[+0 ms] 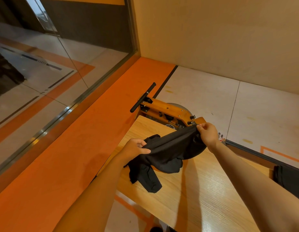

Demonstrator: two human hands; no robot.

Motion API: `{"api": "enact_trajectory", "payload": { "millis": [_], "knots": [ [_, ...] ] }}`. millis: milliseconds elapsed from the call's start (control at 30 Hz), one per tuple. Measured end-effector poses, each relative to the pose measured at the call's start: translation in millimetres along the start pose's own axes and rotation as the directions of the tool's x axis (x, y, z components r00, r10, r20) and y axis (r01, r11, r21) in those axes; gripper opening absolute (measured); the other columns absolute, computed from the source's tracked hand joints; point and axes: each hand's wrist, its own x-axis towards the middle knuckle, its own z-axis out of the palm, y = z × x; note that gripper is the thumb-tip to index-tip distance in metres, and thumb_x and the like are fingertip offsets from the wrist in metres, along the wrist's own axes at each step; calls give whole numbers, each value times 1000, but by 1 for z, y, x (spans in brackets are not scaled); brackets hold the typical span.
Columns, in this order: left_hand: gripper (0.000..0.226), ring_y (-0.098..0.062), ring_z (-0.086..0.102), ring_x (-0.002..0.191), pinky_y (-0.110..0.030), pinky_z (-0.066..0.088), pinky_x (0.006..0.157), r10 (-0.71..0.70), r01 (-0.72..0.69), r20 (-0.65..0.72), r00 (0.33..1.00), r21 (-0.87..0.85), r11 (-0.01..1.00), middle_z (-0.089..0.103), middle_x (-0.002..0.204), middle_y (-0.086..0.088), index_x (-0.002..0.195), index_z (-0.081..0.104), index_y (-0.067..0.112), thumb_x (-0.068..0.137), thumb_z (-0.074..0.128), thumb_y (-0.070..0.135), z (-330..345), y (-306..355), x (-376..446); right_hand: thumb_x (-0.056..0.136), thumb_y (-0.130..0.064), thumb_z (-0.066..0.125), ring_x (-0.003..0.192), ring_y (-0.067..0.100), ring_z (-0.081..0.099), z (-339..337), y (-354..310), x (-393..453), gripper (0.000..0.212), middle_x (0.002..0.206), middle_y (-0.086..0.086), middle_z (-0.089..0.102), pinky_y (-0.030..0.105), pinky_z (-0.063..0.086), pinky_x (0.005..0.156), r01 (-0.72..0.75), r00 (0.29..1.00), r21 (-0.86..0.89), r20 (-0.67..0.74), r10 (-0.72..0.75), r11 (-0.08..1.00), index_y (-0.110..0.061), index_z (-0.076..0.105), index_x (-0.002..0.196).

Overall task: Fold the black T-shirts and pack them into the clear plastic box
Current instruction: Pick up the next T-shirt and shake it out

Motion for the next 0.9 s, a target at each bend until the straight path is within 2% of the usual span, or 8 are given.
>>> {"api": "enact_trajectory", "payload": {
  "millis": [200, 300, 433, 633, 733, 800, 867, 900],
  "knots": [
    [10, -8, 60, 77, -19, 45, 62, 22, -21, -45, 999, 18, 1000, 64, 81, 5, 95, 68, 10, 87, 70, 16, -1, 1, -2, 102, -19, 47, 78, 21, 51, -11, 10, 4, 19, 82, 10, 55, 29, 43, 68, -54, 998, 8, -30, 54, 999, -5, 57, 94],
    [6, -8, 59, 73, -20, 45, 60, 31, -35, -133, 991, -28, 999, 63, 75, 6, 85, 67, 12, 84, 73, 13, 2, 2, -2, 102, -20, 47, 79, 21, 51, -12, 11, 4, 19, 83, 9, 55, 33, 42, 75, -47, 999, 12, -18, 47, 999, -9, 56, 90],
    [5, -12, 61, 73, -20, 46, 61, 37, -59, -210, 977, -98, 993, 65, 77, 1, 81, 69, 10, 84, 73, 9, 2, 3, -2, 102, -21, 47, 84, 23, 53, -16, 12, 4, 19, 85, 9, 56, 30, 43, 71, -57, 998, 32, -23, 58, 998, -7, 58, 95],
    [14, -10, 60, 85, -20, 48, 67, 1, -56, -278, 961, -190, 980, 65, 94, -1, 99, 68, 1, 92, 64, 12, 5, 10, 7, 99, -24, 55, 101, 25, 56, -23, 18, -3, 20, 105, 8, 60, 30, 46, 82, -72, 997, 136, -17, 75, 988, -9, 58, 112],
    [12, -16, 60, 87, -22, 48, 66, -33, -41, -324, 946, -220, 975, 64, 100, -5, 101, 64, 4, 93, 61, 14, 8, 14, 17, 100, -29, 52, 111, 32, 54, -23, 22, -1, 37, 115, 20, 57, 40, 46, 97, -226, 972, 229, -6, 234, 947, 1, 53, 122],
    [12, -22, 59, 93, -25, 49, 66, -61, -39, -353, 934, -268, 963, 62, 99, -5, 101, 63, 5, 94, 61, 14, 9, 17, 22, 100, -23, 48, 113, 34, 54, -26, 26, -1, 30, 117, 23, 55, 44, 45, 101, -427, 903, 383, 121, 413, 819, 2, 52, 115],
    [13, -26, 56, 95, -32, 50, 71, -107, -22, -391, 914, -312, 950, 60, 101, -8, 102, 62, 4, 95, 59, 15, 9, 20, 24, 88, -7, 47, 107, 31, 53, -33, 32, -4, 18, 118, 17, 52, 41, 49, 90, -576, 817, 475, 313, 484, 665, -6, 51, 106],
    [12, -27, 55, 96, -36, 49, 75, -132, -13, -405, 905, -335, 942, 58, 103, -9, 102, 61, 4, 96, 58, 15, 8, 22, 25, 84, 0, 45, 104, 31, 53, -36, 36, -5, 23, 119, 17, 51, 39, 51, 83, -613, 790, 452, 364, 494, 647, -6, 52, 105]
  ]
}}
